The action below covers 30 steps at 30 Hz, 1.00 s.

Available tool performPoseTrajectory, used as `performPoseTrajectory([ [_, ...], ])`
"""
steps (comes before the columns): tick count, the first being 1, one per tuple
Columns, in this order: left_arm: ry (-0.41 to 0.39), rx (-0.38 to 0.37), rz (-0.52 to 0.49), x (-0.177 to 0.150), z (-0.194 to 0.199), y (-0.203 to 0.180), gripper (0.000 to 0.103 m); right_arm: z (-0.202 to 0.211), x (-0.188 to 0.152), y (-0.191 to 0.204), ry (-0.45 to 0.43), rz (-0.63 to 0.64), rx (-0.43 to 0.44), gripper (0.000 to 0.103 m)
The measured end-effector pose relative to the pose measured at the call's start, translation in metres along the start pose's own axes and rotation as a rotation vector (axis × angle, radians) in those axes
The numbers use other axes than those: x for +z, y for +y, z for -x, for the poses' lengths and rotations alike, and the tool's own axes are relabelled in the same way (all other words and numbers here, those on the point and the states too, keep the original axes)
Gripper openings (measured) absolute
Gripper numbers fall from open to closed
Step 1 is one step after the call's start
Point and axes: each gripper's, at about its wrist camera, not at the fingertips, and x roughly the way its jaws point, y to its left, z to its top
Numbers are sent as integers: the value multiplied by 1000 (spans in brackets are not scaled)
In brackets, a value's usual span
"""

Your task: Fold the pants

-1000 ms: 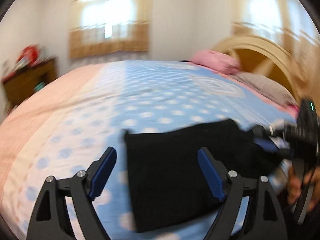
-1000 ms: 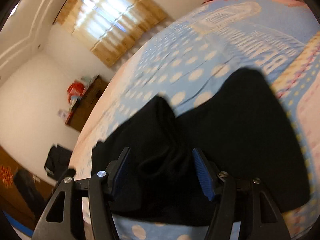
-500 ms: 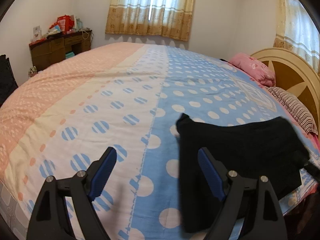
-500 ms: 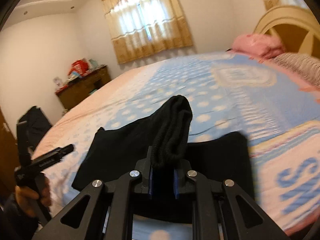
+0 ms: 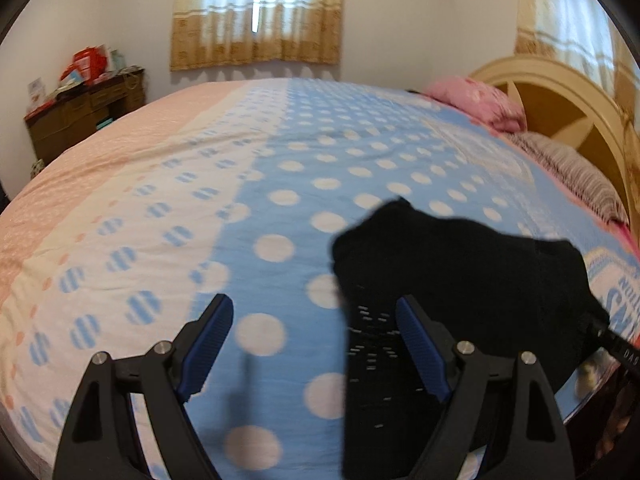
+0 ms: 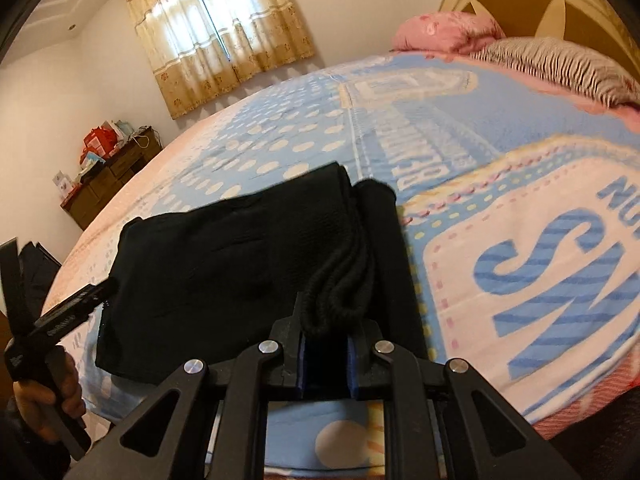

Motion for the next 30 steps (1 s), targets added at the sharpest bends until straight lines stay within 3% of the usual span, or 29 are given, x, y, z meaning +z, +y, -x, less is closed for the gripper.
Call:
performPoseTrajectory([
  [3, 7, 14, -35, -3, -8, -13, 86, 2, 1, 1, -9, 33, -52, 15],
  [7, 33, 35, -75, -8, -19, -25, 89, -7, -1, -13, 15, -34, -17, 16],
  [12, 39, 86, -101, -8, -23, -26, 98, 8, 5, -18, 40, -53, 23, 25],
  [14, 40, 76, -94, -5, -18, -19, 98, 27, 9, -17, -35, -51, -21, 29],
  [17, -11, 105, -77, 2, -1, -6, 97, 46, 18, 6, -194, 89, -216, 29],
  [19, -46, 118, -57, 10, 7, 0, 97, 46, 25, 22, -243, 165, -235, 29],
  [24, -94, 104, -58, 34, 7, -7, 97, 10, 41, 60, -180, 252, -18, 29],
  [28, -38, 130, -94, 44, -26, -26, 97, -39, 39, 71, -53, 221, -11, 29],
  [30, 15, 144, -102, 42, -46, -30, 97, -72, 32, 61, 66, 146, -5, 29],
])
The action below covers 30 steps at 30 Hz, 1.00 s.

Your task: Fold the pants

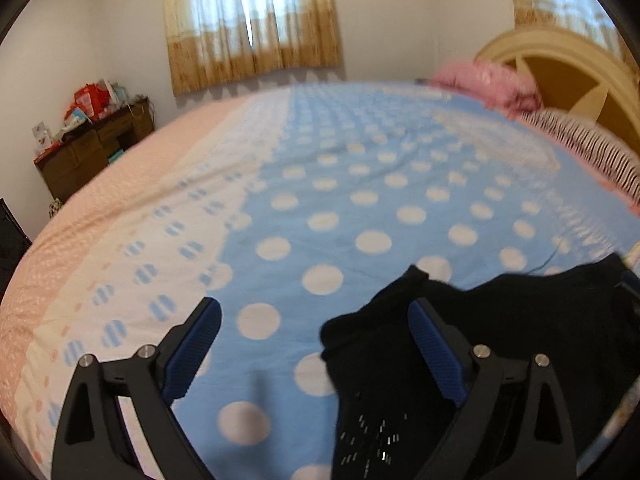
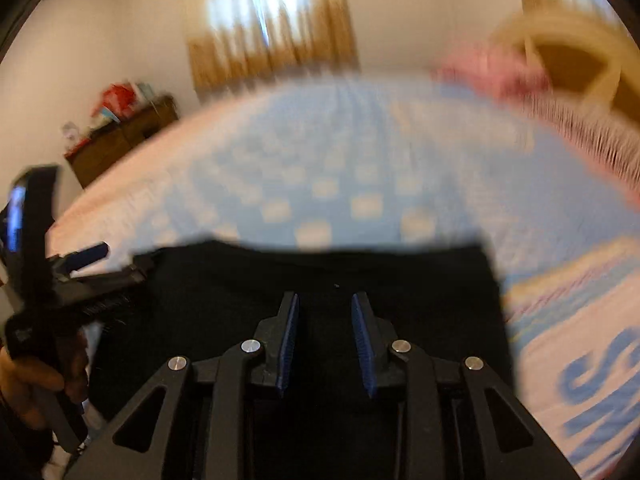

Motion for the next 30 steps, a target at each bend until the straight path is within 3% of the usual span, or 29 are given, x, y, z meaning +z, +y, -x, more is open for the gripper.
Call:
performPoseTrajectory([
  [2, 46, -1, 13, -2, -16, -1, 98, 1, -2, -6, -44, -32, 27, 29],
  [5, 74, -24, 64, -1, -26, 5, 101, 1, 0, -6, -38, -29, 27, 29],
  [10, 99, -22, 68, 0, -29, 4, 103, 10, 5, -3, -42, -39, 38, 29],
  [12, 103, -22, 64, 1, -25, 6, 103, 30, 4, -9, -120, -55, 47, 29],
  [14, 86, -11, 49, 1, -14, 7, 103, 49, 3, -12, -180, -10, -27, 29],
  [17, 59, 22, 17, 1, 4, 7, 103, 56, -3, -24, -150, -3, -102, 29],
  [21, 43, -21, 2, -6, 22, 0, 103, 53, -21, -47, -93, -70, -93, 29],
  [30, 108, -36, -8, -16, 9, -19, 103, 44, -27, -45, -109, -58, -117, 30],
])
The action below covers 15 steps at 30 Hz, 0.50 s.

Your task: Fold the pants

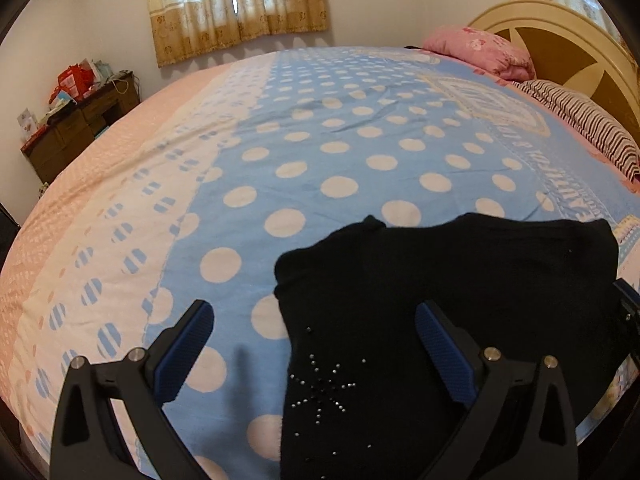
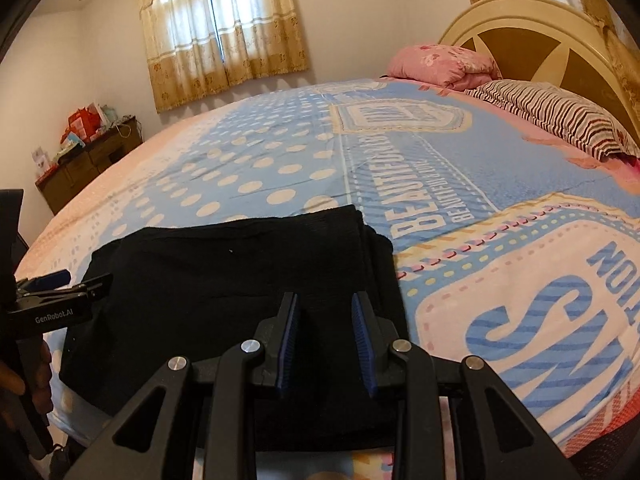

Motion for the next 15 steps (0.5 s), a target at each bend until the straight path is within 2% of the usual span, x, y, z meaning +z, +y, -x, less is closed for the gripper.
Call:
performPoseTrajectory([
  [10, 21, -7, 19, -5, -9, -2, 103, -2, -1, -6, -8, -12, 29, 30],
  [12, 34, -32, 36, -5, -12, 2, 103, 2, 1, -10, -4, -31, 53, 30],
  [14, 54, -69, 80, -5, -11, 10, 103, 13, 2, -23, -27, -113, 105, 30],
  [15, 61, -88, 103, -6, -10, 15, 103, 19, 1, -27, -46, -142, 111, 33],
])
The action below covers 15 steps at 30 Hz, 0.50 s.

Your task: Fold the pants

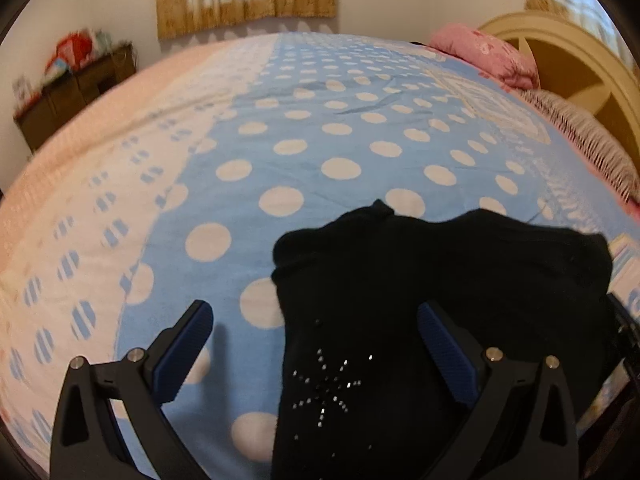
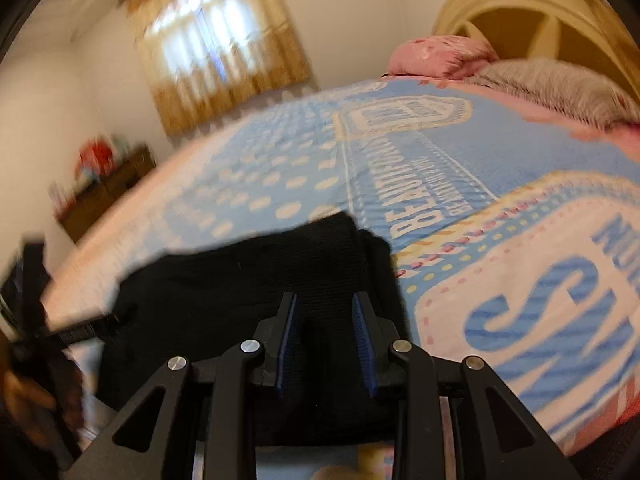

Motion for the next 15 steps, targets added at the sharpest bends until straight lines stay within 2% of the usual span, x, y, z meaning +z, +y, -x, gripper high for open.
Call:
performPoseTrajectory([
  [1, 1, -18, 16, -1, 3, 4, 103, 7, 0, -4, -26, -23, -6, 37],
  [3, -8, -33, 35, -4, 10, 8, 103, 18, -2, -12, -71, -43, -35, 54],
  [9, -73, -92, 53, -15, 28, 11, 103, 16, -10, -17, -26, -56, -36, 54],
  [13, -38, -91, 20, -19, 17, 3, 103, 2, -18, -19, 33, -74, -49, 54],
  [15, -17, -79, 18, -21, 11, 2, 103, -1, -22, -23, 34, -93, -40, 55],
])
